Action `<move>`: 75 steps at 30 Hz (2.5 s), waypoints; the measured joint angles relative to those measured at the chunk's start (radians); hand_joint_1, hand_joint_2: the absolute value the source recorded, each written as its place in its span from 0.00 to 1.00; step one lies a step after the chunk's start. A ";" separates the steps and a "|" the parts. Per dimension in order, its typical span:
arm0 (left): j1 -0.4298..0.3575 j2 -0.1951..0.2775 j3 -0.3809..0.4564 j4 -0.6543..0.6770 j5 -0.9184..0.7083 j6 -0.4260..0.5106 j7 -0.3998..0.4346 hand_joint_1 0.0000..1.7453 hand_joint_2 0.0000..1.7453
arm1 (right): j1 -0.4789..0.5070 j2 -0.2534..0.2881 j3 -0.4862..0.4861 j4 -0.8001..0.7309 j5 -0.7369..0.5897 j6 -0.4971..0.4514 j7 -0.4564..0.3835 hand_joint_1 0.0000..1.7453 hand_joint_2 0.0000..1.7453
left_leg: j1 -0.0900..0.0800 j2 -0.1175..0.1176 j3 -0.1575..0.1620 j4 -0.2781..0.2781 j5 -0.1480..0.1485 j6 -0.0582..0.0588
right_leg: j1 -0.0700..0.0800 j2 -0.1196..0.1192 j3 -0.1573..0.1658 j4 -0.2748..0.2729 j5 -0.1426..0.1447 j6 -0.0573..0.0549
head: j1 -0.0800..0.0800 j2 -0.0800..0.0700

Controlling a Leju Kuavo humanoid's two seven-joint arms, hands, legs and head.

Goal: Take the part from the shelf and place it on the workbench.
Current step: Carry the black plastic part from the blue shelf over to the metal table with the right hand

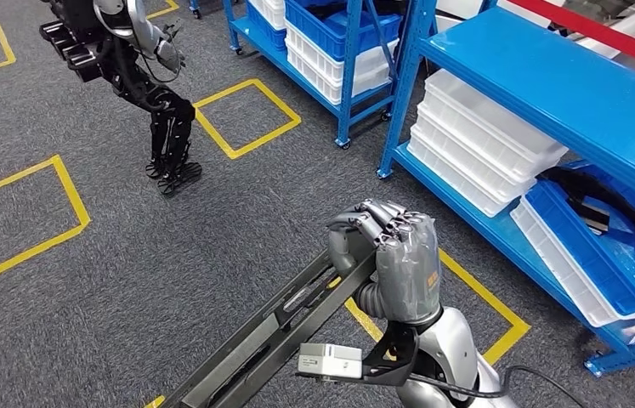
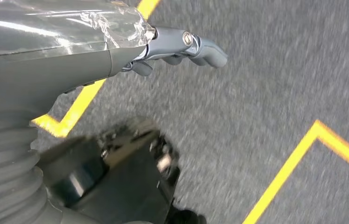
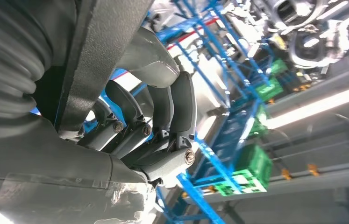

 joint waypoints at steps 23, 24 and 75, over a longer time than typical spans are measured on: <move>0.001 0.001 0.008 0.000 -0.002 -0.012 -0.001 0.00 1.00 | -0.012 0.009 0.014 0.010 0.009 0.016 -0.007 1.00 1.00 | 0.004 0.012 -0.050 0.102 -0.020 -0.038 | -0.005 -0.026 0.014 -0.059 0.054 -0.024 | -0.009 0.000; 0.000 0.001 0.008 0.000 -0.002 -0.012 -0.001 0.00 1.00 | -0.013 0.009 0.015 0.010 0.010 0.016 -0.008 1.00 1.00 | -0.001 0.025 -0.031 0.059 -0.008 -0.033 | -0.004 -0.032 0.016 -0.059 0.052 -0.020 | -0.009 0.000; -0.008 0.001 0.008 0.001 0.007 -0.005 0.000 0.00 1.00 | -0.056 0.028 0.033 0.029 0.022 0.037 -0.021 1.00 1.00 | 0.006 -0.083 -0.032 0.057 -0.022 -0.038 | -0.012 0.060 -0.014 -0.054 0.079 -0.019 | 0.000 0.000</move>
